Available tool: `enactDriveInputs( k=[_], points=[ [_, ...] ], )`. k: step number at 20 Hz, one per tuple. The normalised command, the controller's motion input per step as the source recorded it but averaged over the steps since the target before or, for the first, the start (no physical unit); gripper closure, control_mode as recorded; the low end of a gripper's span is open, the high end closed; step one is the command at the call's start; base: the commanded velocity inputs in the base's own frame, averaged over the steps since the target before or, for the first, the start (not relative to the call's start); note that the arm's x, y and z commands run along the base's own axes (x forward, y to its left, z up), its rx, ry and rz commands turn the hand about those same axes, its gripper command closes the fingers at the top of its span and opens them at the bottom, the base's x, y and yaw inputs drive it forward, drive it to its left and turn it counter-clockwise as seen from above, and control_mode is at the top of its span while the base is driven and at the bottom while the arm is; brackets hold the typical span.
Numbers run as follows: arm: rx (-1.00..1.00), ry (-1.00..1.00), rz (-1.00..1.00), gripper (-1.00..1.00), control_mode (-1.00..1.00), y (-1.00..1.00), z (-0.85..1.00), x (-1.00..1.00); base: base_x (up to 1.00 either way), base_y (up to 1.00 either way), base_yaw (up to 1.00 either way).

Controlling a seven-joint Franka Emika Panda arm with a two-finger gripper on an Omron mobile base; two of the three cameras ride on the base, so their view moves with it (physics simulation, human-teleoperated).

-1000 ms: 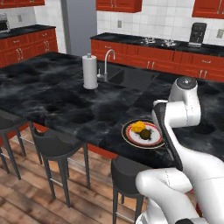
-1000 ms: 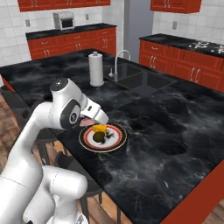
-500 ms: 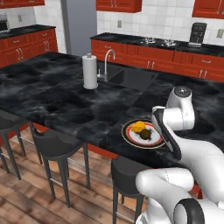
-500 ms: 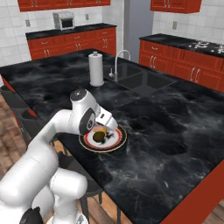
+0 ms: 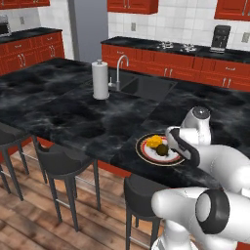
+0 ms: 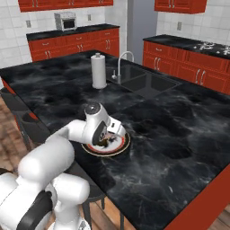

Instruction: Take the cheese, steak, and avocado from the fridge and place them on the plate on the dining counter to create an appetizer plate.

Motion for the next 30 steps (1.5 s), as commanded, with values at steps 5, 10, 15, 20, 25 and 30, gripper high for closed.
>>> enactDriveInputs(
  k=[5,10,15,20,25,30],
  points=[
    [0.00,0.00,0.05,1.00,-1.00,0.00,-0.36,0.23,0.00,0.00,0.00],
    [0.00,0.00,0.00,1.00,-1.00,0.00,-0.34,0.18,0.00,0.00,0.00],
    [0.00,0.00,0.00,1.00,-1.00,0.00,-0.30,0.07,0.00,0.00,0.00],
    [0.00,0.00,0.00,-1.00,-1.00,-0.04,-0.15,0.04,0.00,0.00,0.00],
    [0.00,0.00,0.00,-1.00,-1.00,0.00,-0.02,0.06,0.00,0.00,0.00],
    [0.00,0.00,0.00,-1.00,-1.00,0.00,0.00,0.02,0.00,0.00,0.00]
  ],
)
